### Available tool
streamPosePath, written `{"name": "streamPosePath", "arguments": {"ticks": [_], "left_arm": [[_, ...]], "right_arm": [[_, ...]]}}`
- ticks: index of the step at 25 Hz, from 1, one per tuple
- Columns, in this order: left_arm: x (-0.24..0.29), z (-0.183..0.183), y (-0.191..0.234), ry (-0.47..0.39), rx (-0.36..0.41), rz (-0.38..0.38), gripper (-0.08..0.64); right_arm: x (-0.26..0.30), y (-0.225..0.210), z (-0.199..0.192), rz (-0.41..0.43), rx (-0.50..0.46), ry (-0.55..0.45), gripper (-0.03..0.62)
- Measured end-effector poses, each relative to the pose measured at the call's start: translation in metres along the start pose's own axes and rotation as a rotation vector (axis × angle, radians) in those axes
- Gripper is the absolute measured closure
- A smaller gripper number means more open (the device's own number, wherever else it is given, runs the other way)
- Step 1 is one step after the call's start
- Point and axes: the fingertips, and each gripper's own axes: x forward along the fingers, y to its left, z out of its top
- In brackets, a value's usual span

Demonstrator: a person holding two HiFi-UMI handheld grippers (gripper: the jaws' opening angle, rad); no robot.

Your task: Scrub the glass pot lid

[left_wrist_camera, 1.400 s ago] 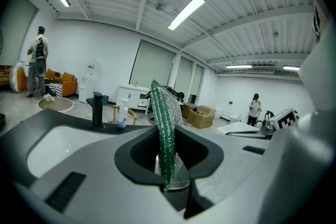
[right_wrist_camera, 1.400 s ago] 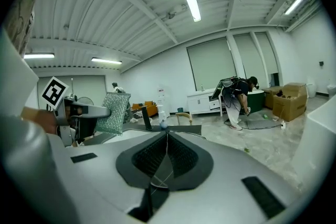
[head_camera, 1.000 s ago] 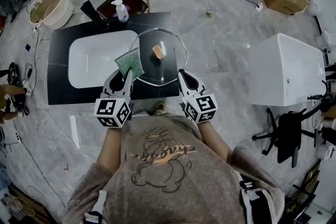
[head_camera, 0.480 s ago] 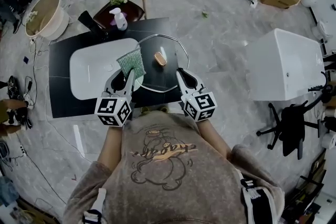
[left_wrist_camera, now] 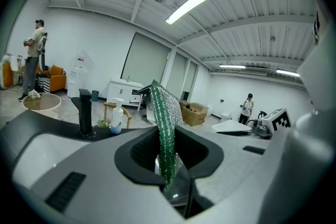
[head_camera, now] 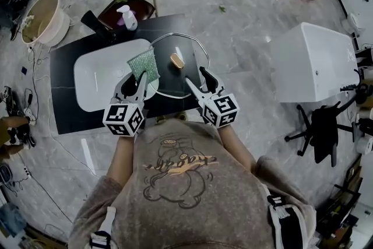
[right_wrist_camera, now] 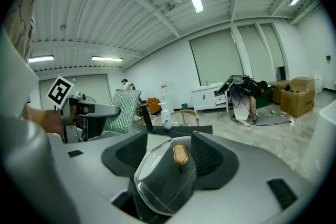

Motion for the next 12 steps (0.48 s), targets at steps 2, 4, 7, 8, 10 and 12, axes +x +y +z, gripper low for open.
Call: {"name": "streamPosePath", "arguments": {"ticks": [2,4,7,8,10,12], "left_arm": [[0.0,-0.001,0.001,0.002,-0.002,-0.002,0.472],[-0.002,-0.003,0.002,0.004,-0.005,-0.002,0.472],[-0.004,-0.004,0.005,0.007,-0.007,0.001,0.472],[-0.005,-0.005,0.006,0.008,-0.008,0.002,0.472],[-0.006,-0.007,0.009,0.009,-0.01,0.003,0.472],[-0.006,-0.007,0.009,0.01,-0.011,0.003,0.472]], "right_arm": [[0.0,-0.001,-0.002,-0.011,-0.002,0.006,0.324],[0.002,-0.001,-0.004,-0.017,-0.005,0.013,0.318],[0.007,0.001,-0.009,-0.013,-0.008,0.031,0.318],[0.01,0.001,-0.011,-0.01,-0.012,0.038,0.318],[0.019,0.002,-0.015,0.001,-0.027,0.056,0.318],[0.029,0.002,-0.019,0.016,-0.048,0.077,0.318]]}}
